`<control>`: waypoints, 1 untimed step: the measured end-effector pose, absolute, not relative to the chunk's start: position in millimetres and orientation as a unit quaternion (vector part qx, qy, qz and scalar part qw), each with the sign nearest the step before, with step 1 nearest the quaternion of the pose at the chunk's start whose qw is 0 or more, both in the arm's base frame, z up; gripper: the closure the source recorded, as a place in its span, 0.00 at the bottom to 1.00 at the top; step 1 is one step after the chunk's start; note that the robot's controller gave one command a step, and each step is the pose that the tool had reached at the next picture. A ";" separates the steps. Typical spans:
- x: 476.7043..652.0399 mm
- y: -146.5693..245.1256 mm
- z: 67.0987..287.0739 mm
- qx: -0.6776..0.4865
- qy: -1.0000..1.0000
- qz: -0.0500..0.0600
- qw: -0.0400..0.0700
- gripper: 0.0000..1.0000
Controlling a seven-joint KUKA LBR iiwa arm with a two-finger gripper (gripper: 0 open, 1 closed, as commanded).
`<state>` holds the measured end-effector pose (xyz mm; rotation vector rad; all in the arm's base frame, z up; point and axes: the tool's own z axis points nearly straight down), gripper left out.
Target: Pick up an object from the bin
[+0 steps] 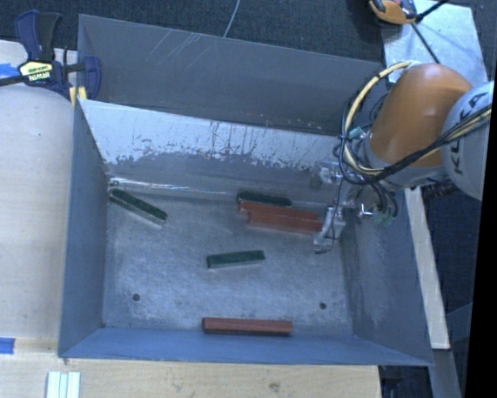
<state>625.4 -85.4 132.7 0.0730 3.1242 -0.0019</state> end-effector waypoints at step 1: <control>625.4 -21.1 77.7 0.026 1.000 0.001 0.001 0.00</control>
Offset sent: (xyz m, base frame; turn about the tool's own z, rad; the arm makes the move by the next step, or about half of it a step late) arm 0.0018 -0.0031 -0.0627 0.0352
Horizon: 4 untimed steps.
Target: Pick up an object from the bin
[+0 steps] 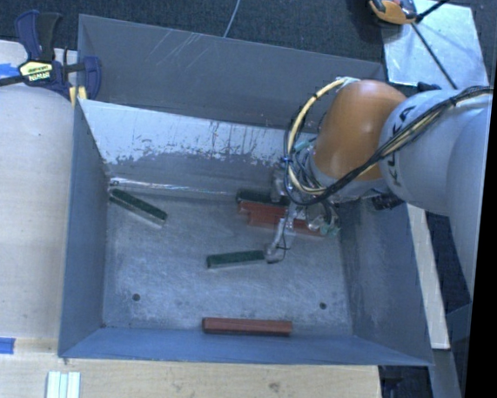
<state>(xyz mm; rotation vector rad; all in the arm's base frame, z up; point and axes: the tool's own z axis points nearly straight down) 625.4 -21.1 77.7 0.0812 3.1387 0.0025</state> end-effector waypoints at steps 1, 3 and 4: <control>628.4 -90.4 71.3 0.041 0.999 -0.002 0.003 1.00; 566.9 -78.2 200.8 0.035 0.999 0.000 0.001 1.00; 567.0 -78.0 200.8 0.035 0.999 0.000 0.001 1.00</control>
Offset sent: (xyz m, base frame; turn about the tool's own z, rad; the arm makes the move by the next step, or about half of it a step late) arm 0.0000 0.0000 0.0000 0.0000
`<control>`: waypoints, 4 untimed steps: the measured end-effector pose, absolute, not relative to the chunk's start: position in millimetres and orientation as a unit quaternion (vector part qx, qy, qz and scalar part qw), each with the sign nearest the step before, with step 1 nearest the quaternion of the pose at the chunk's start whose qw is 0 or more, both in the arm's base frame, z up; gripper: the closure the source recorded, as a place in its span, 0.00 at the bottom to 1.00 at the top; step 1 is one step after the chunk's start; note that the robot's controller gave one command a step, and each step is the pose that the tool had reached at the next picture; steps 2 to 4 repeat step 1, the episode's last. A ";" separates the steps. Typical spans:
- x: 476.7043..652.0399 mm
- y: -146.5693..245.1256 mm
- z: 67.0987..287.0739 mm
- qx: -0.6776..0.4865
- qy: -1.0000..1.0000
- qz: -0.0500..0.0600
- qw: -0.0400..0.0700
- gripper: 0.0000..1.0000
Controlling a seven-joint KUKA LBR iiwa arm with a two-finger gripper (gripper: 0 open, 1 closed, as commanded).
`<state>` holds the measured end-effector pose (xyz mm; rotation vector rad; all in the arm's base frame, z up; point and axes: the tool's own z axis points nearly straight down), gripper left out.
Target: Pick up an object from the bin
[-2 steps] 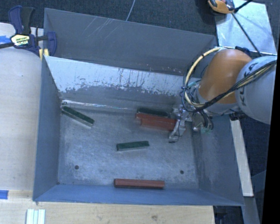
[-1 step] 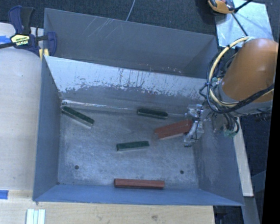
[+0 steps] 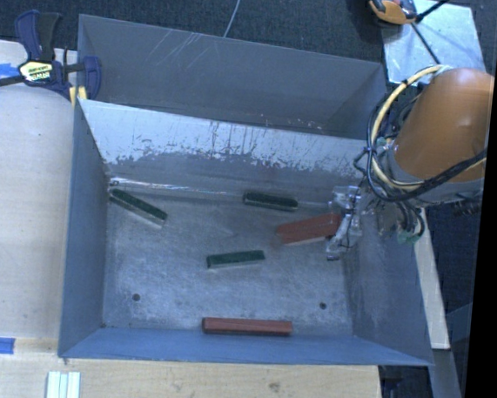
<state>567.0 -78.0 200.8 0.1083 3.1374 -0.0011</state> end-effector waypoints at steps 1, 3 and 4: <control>567.0 -77.9 200.8 0.034 0.999 0.000 0.001 1.00; 567.0 -77.9 200.8 0.034 0.999 0.000 0.001 1.00; 567.0 -77.9 200.8 0.034 0.999 0.000 0.001 1.00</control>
Offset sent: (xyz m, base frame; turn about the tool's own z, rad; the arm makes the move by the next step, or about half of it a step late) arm 0.0000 0.0000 0.0000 0.0000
